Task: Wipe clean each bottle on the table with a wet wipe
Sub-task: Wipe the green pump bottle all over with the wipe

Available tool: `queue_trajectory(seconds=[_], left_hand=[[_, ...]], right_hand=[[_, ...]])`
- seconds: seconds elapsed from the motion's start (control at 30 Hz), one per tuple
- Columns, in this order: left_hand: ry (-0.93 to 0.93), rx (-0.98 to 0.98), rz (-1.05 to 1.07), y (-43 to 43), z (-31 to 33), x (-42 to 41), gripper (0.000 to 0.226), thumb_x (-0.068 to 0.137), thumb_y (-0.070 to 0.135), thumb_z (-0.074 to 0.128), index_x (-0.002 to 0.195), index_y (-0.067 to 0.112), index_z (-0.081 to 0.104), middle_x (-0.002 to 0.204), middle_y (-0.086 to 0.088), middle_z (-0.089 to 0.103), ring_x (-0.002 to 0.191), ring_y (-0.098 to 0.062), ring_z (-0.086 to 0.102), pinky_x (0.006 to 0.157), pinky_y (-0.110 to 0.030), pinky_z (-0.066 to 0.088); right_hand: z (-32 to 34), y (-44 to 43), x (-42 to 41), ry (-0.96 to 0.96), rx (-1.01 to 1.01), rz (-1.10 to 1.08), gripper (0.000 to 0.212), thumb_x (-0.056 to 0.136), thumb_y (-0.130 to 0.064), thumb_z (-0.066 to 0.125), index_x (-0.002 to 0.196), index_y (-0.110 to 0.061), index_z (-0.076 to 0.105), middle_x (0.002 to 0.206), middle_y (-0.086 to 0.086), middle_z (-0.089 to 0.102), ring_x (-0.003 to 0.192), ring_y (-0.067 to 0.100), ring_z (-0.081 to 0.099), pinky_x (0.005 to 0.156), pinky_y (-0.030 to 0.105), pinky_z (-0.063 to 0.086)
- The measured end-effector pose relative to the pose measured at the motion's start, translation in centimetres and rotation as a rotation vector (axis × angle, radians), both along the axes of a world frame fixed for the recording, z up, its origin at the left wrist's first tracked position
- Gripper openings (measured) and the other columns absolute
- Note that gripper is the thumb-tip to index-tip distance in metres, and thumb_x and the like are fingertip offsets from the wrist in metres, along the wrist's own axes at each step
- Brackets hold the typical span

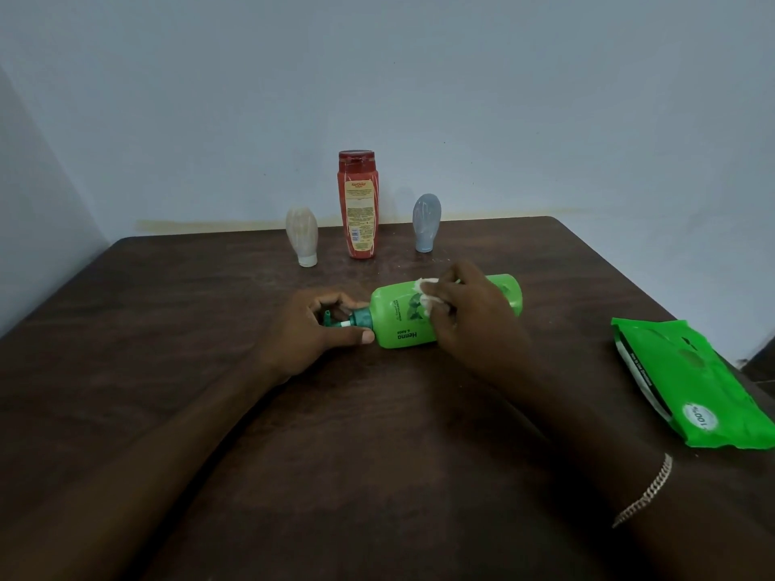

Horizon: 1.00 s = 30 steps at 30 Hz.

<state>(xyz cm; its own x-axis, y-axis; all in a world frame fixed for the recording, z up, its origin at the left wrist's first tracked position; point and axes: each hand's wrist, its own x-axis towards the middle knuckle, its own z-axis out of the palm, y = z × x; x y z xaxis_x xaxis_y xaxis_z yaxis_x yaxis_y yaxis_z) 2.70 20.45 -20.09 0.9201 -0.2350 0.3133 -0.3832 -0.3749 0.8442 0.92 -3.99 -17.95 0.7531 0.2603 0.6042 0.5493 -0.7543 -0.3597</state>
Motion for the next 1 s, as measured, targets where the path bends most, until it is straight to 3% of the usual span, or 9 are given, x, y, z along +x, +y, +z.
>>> queue_trajectory(seconds=[0.23, 0.4, 0.47, 0.57, 0.63, 0.73, 0.93, 1.0], left_hand=[[-0.012, -0.007, -0.009, -0.1, 0.0, -0.1, 0.026, 0.069, 0.019, 0.091, 0.090, 0.025, 0.077, 0.096, 0.010, 0.077, 0.087, -0.016, 0.070, 0.079, -0.037, 0.055], [-0.042, -0.010, -0.041, -0.2, 0.3, -0.3, 0.030, 0.069, 0.017, 0.091, 0.084, 0.038, 0.075, 0.091, 0.007, 0.076, 0.082, -0.009, 0.068, 0.073, -0.021, 0.052], [-0.039, -0.021, -0.049, -0.1, 0.2, -0.3, 0.032, 0.069, 0.017, 0.091, 0.084, 0.040, 0.074, 0.092, 0.008, 0.076, 0.083, -0.009, 0.068, 0.075, -0.022, 0.052], [-0.041, -0.028, -0.046, -0.1, 0.1, -0.1, 0.032, 0.070, 0.017, 0.091, 0.084, 0.040, 0.075, 0.092, 0.006, 0.076, 0.084, -0.012, 0.069, 0.076, -0.031, 0.054], [-0.029, -0.035, -0.039, -0.2, 0.1, -0.1, 0.028, 0.070, 0.016, 0.091, 0.086, 0.034, 0.076, 0.095, 0.002, 0.077, 0.087, -0.020, 0.071, 0.079, -0.041, 0.058], [-0.013, -0.018, -0.041, -0.1, 0.2, -0.2, 0.024, 0.072, 0.017, 0.090, 0.090, 0.020, 0.075, 0.097, -0.001, 0.077, 0.090, -0.025, 0.071, 0.085, -0.052, 0.057], [-0.004, 0.006, -0.028, 0.0, 0.4, -0.3, 0.024, 0.074, 0.022, 0.089, 0.093, 0.025, 0.075, 0.099, 0.002, 0.076, 0.091, -0.019, 0.070, 0.085, -0.050, 0.057], [0.001, 0.009, -0.017, -0.1, 0.5, -0.4, 0.023, 0.073, 0.022, 0.089, 0.091, 0.027, 0.074, 0.098, 0.003, 0.076, 0.091, -0.017, 0.070, 0.083, -0.045, 0.058]], right_hand=[[0.3, -2.0, 1.0, 0.009, 0.096, -0.149, 0.014, 0.088, -0.012, 0.062, 0.096, -0.005, 0.071, 0.084, 0.003, 0.048, 0.062, 0.012, 0.046, 0.060, 0.025, 0.035], [0.2, 1.8, -0.9, -0.015, -0.082, 0.030, 0.031, 0.094, -0.011, 0.057, 0.125, -0.005, 0.063, 0.104, 0.009, 0.054, 0.080, 0.015, 0.053, 0.069, 0.027, 0.044], [-0.3, 1.6, -1.7, -0.015, -0.151, 0.085, 0.032, 0.095, -0.015, 0.057, 0.126, -0.005, 0.062, 0.105, 0.009, 0.055, 0.084, 0.016, 0.052, 0.071, 0.030, 0.047], [-0.5, 0.1, -1.3, -0.017, -0.075, 0.030, 0.027, 0.096, -0.017, 0.058, 0.119, -0.007, 0.066, 0.097, 0.004, 0.054, 0.075, 0.011, 0.048, 0.063, 0.024, 0.044], [-0.2, -0.1, -0.5, -0.024, -0.010, -0.047, 0.026, 0.095, -0.016, 0.058, 0.118, -0.008, 0.067, 0.095, 0.004, 0.053, 0.071, 0.011, 0.048, 0.061, 0.024, 0.037], [0.6, 1.6, 0.4, -0.018, -0.032, -0.033, 0.030, 0.095, -0.015, 0.056, 0.123, -0.008, 0.065, 0.101, 0.008, 0.053, 0.078, 0.015, 0.051, 0.069, 0.028, 0.043], [-0.2, 3.1, -1.6, -0.063, -0.266, 0.130, 0.030, 0.095, -0.015, 0.056, 0.121, -0.002, 0.061, 0.103, 0.010, 0.053, 0.084, 0.016, 0.047, 0.070, 0.029, 0.041], [-0.3, 2.5, -1.7, -0.068, -0.262, 0.128, 0.030, 0.095, -0.016, 0.055, 0.120, -0.001, 0.063, 0.101, 0.010, 0.053, 0.082, 0.016, 0.047, 0.068, 0.028, 0.041]])
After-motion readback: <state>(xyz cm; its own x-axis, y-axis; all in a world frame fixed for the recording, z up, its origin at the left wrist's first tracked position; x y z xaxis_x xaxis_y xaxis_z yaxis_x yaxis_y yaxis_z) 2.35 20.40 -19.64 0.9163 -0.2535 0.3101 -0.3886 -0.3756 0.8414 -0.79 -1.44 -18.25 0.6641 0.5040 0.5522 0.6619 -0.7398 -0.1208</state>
